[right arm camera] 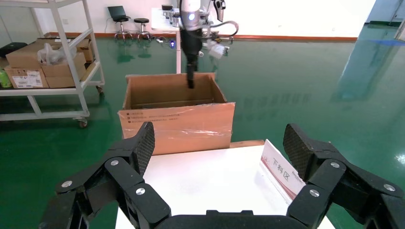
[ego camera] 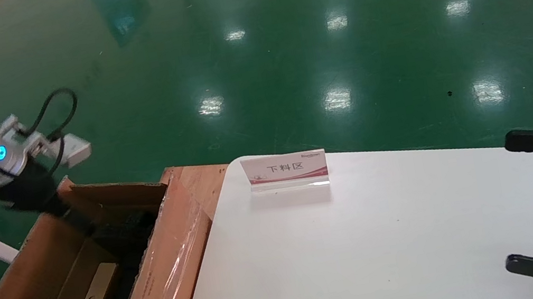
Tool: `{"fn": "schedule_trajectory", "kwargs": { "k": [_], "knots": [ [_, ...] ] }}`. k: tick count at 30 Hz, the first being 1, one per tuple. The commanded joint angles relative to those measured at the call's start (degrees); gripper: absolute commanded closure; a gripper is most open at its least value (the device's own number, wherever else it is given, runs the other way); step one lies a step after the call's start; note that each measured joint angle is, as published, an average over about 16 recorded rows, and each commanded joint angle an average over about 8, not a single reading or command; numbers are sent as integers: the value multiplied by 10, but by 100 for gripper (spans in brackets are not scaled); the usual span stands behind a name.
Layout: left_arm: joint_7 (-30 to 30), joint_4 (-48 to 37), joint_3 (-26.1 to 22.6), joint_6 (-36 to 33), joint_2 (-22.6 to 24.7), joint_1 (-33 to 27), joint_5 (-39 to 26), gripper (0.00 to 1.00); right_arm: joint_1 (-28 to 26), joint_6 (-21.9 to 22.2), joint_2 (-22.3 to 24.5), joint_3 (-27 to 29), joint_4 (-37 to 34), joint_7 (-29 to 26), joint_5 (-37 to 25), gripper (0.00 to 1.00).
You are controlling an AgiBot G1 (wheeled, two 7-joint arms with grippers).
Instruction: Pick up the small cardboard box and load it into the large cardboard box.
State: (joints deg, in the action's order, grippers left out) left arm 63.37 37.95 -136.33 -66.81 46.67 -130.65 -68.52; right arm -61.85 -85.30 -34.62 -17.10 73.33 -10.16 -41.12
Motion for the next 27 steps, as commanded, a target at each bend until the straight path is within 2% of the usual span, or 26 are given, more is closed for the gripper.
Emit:
{"fn": "schedule_trajectory", "kwargs": {
  "k": [1, 9, 14, 19, 27],
  "knots": [
    [-5, 27, 11, 10, -8, -24, 8, 0, 0, 0, 0, 0, 0, 0, 0, 0],
    [30, 196, 44, 73, -76, -107, 27, 0, 0, 0, 0, 0, 0, 0, 0, 0],
    [45, 240, 53, 89, -92, -120, 24, 0, 0, 0, 0, 0, 0, 0, 0, 0],
    [21, 258, 106, 81, -98, -87, 33, 0, 0, 0, 0, 0, 0, 0, 0, 0],
    [-55, 272, 259, 43, -100, 21, 66, 0, 0, 0, 0, -1, -1, 0, 0, 0]
  ]
}}
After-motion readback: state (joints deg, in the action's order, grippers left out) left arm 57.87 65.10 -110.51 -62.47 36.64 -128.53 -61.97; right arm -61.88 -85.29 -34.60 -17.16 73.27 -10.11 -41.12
